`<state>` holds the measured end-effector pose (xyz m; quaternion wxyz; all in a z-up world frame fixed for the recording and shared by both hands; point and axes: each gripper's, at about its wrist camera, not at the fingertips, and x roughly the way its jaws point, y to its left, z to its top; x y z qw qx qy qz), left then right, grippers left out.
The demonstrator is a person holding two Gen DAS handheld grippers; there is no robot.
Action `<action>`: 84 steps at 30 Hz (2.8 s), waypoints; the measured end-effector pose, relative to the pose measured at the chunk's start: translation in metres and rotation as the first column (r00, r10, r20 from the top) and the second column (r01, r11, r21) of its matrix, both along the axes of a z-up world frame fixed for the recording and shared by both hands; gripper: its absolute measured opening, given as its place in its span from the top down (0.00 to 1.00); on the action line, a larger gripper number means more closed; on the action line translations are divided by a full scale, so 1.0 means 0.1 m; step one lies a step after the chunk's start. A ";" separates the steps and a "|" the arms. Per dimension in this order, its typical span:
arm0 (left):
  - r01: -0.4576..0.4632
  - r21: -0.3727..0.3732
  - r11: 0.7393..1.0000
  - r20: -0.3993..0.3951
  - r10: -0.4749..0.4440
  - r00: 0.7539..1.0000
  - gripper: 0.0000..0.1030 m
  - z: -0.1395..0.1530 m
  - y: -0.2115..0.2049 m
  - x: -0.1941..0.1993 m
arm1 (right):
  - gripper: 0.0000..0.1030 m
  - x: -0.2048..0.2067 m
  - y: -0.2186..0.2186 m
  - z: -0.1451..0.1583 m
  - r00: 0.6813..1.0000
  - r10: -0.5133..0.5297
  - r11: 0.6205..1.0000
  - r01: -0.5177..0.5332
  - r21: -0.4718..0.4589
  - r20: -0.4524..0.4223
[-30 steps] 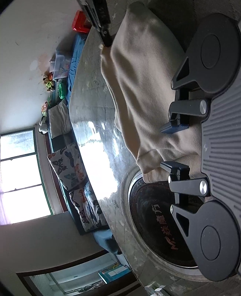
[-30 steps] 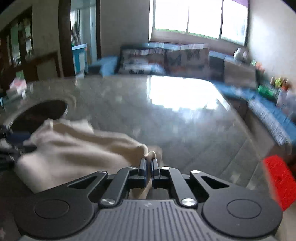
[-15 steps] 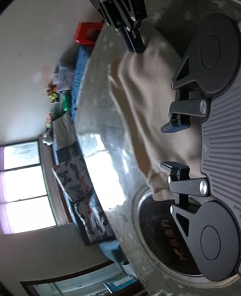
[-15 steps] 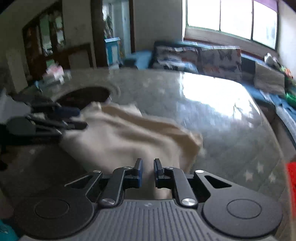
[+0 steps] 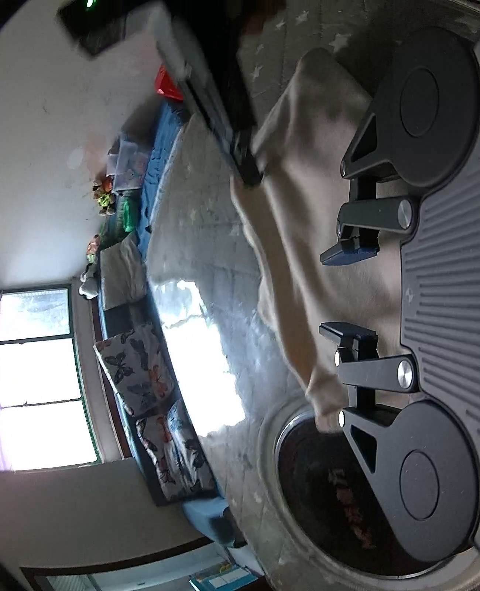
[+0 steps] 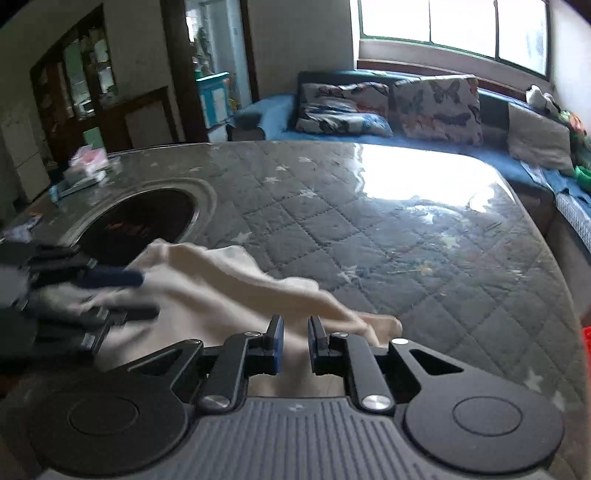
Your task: Fold clothes
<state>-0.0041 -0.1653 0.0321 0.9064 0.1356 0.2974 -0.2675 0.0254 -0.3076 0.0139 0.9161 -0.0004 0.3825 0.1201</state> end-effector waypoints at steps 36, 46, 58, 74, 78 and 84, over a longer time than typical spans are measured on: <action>-0.062 -0.090 0.994 -0.039 0.059 0.998 0.57 -0.09 0.30 -0.08 | 0.80 0.80 1.01 -0.15 0.986 0.162 0.986 -0.163 -0.029 -0.023; -0.117 -0.130 0.985 -0.071 0.109 0.992 0.58 -0.01 0.38 0.16 | 0.77 0.56 0.81 0.15 0.987 0.158 0.987 -0.157 -0.040 0.029; -0.185 -0.097 0.978 -0.039 0.182 0.983 0.57 -0.06 0.46 0.15 | 0.72 -0.39 0.44 -0.04 0.983 0.180 0.982 -0.181 -0.056 -0.022; -0.166 -0.135 0.977 -0.123 0.149 0.981 0.57 -0.08 0.55 -0.19 | 0.69 -0.82 0.17 -0.13 0.974 0.225 0.972 -0.226 -0.065 -0.017; -0.135 -0.132 0.982 -0.120 0.120 0.986 0.57 -0.06 0.51 -0.31 | 0.69 -0.90 0.11 -0.08 0.975 0.223 0.972 -0.224 -0.065 -0.024; -0.124 -0.139 0.982 -0.096 0.111 0.989 0.55 0.05 0.50 -0.30 | 0.68 -0.73 -0.07 0.07 0.993 0.111 0.994 -0.110 -0.013 0.041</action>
